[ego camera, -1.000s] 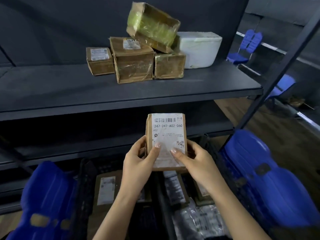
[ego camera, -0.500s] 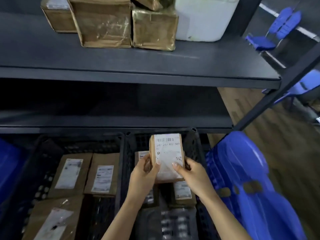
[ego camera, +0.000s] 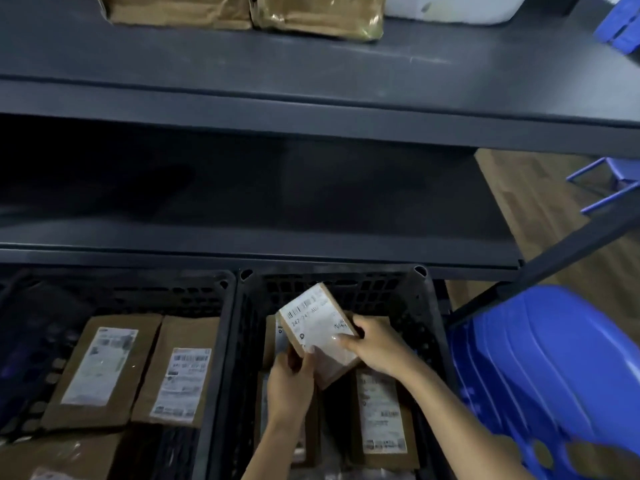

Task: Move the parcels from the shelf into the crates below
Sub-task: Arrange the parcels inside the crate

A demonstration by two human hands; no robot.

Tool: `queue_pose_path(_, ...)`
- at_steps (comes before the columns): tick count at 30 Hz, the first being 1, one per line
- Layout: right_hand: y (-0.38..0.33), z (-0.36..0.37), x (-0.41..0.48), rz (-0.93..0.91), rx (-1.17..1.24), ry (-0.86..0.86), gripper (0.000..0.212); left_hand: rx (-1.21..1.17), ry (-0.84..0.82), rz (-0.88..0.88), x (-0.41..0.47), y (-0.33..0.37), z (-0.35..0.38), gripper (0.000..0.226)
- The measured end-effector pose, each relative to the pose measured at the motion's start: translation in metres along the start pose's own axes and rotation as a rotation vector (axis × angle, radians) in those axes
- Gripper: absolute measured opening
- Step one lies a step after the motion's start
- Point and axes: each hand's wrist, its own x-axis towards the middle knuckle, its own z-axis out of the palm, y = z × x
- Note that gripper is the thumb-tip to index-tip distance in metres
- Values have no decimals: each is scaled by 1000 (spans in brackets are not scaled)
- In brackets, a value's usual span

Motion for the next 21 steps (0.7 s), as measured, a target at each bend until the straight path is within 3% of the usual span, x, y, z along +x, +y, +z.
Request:
queue_pose_path(10, 23, -18, 31, -50, -187, -92, 25, -97, 61, -105, 18, -15, 35, 27)
queue_pose_path(15, 22, -42, 40, -57, -333, -73, 59, -344, -36, -270, 19, -14, 70, 37)
queue_pose_path(21, 32, -50, 52, -1, -425, -98, 59, -522, -120, -389, 29, -21, 92, 28)
